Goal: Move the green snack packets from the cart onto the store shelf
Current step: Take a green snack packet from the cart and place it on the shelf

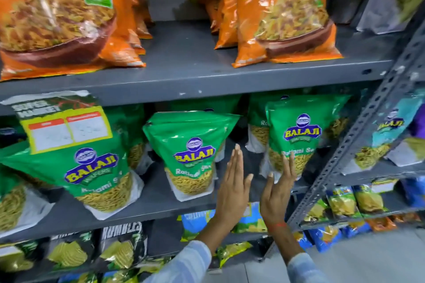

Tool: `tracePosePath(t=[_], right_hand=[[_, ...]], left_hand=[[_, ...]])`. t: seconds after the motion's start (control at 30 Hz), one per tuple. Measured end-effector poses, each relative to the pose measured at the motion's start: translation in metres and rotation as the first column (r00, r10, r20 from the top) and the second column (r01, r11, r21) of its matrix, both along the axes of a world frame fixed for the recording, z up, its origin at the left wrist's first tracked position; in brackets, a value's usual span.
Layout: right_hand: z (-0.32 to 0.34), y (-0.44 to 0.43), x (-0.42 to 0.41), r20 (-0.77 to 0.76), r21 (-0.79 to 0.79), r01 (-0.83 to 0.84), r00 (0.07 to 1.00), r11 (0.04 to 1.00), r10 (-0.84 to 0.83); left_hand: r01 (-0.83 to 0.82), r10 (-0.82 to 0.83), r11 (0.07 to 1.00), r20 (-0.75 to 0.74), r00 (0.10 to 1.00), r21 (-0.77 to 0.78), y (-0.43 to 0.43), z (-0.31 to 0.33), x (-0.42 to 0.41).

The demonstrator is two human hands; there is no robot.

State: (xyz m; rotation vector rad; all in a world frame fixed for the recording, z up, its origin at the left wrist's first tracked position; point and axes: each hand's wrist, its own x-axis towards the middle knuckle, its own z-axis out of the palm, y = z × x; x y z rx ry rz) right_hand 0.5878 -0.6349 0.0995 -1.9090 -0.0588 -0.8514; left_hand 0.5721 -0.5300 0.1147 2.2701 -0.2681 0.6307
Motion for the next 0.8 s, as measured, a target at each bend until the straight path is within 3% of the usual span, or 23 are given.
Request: tracePosePath(t=[0.1, 0.23, 0.3, 0.43, 0.8], right_hand=[[-0.011, -0.036, 0.008, -0.095, 0.032, 0.017, 0.995, 0.999, -0.014], [-0.024, -0.063, 0.024, -0.319, 0.108, 0.023, 0.948, 0.994, 0.013], [-0.023, -0.070, 0.033, -0.366, 0.163, 0.015, 0.929, 0.987, 0.046], [-0.016, -0.075, 0.040, -0.264, 0.272, -0.067, 0.954, 0.960, 0.142], [-0.025, -0.075, 0.038, -0.310, 0.219, -0.037, 0.945, 0.975, 0.105]], left_hand=[[0.037, -0.102, 0.973, -0.282, 0.954, -0.226, -0.031, -0.011, 0.028], [0.105, -0.258, 0.934, -0.442, 0.859, -0.342, -0.050, -0.018, 0.058], [0.133, -0.303, 0.922, -0.462, 0.834, -0.364, -0.053, -0.021, 0.064], [0.080, -0.259, 0.926, -0.467, 0.846, -0.368, -0.054, -0.029, 0.067], [0.048, -0.252, 0.918, -0.487, 0.836, -0.393, -0.054, -0.033, 0.062]])
